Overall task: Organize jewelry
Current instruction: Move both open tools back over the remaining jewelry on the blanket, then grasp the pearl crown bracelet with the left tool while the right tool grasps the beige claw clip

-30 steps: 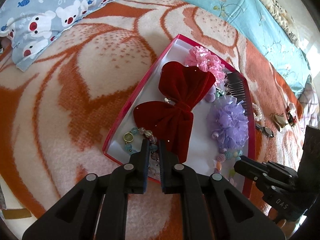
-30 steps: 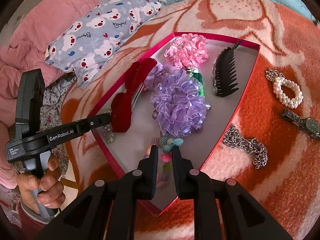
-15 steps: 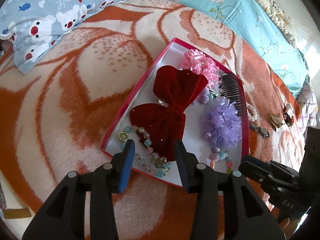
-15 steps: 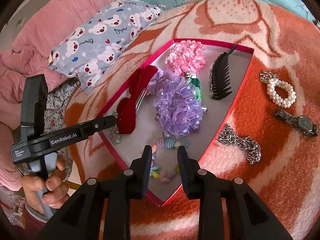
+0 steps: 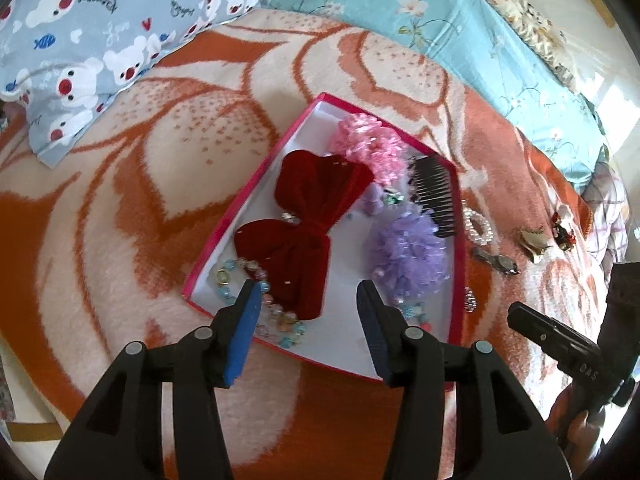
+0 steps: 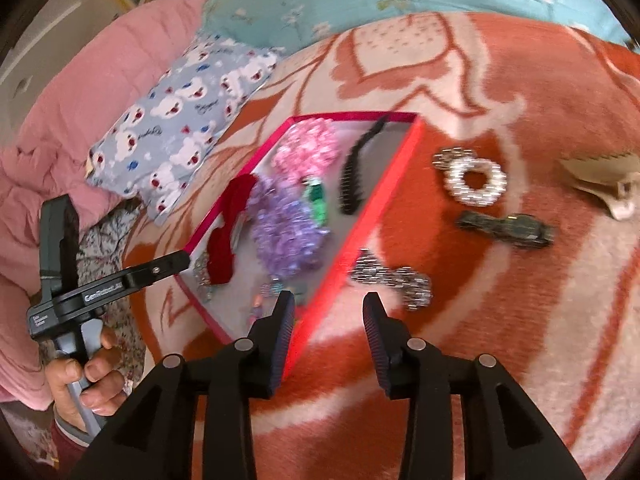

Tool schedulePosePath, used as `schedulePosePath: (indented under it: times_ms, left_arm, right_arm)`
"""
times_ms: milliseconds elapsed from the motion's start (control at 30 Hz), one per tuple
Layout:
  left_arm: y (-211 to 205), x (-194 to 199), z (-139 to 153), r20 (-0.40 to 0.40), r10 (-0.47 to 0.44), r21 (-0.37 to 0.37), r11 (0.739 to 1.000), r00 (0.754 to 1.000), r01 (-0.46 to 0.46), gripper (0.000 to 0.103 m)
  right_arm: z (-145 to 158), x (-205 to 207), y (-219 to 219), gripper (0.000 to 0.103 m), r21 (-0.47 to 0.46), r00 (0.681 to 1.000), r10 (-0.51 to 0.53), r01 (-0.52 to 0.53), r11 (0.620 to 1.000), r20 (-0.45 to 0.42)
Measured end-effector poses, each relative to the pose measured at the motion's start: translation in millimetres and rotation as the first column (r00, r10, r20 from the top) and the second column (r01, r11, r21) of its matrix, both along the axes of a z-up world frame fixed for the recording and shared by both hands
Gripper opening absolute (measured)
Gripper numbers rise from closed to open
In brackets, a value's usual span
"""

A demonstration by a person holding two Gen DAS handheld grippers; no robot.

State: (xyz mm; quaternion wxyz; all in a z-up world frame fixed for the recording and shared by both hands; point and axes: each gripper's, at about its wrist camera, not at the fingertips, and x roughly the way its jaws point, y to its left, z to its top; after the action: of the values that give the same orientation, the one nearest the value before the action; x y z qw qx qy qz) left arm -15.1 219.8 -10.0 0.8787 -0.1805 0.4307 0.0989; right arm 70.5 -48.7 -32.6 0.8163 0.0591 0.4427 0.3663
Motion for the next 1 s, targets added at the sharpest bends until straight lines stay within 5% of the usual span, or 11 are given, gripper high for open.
schedulePosePath:
  times_ms: [1000]
  left_arm:
    - [-129,51,21,0.001,-0.278,0.056,0.959,0.961,0.277,0.048]
  right_arm:
    - [3,38,-137,0.045,0.061,0.956,-0.295,0.294,0.954,-0.003]
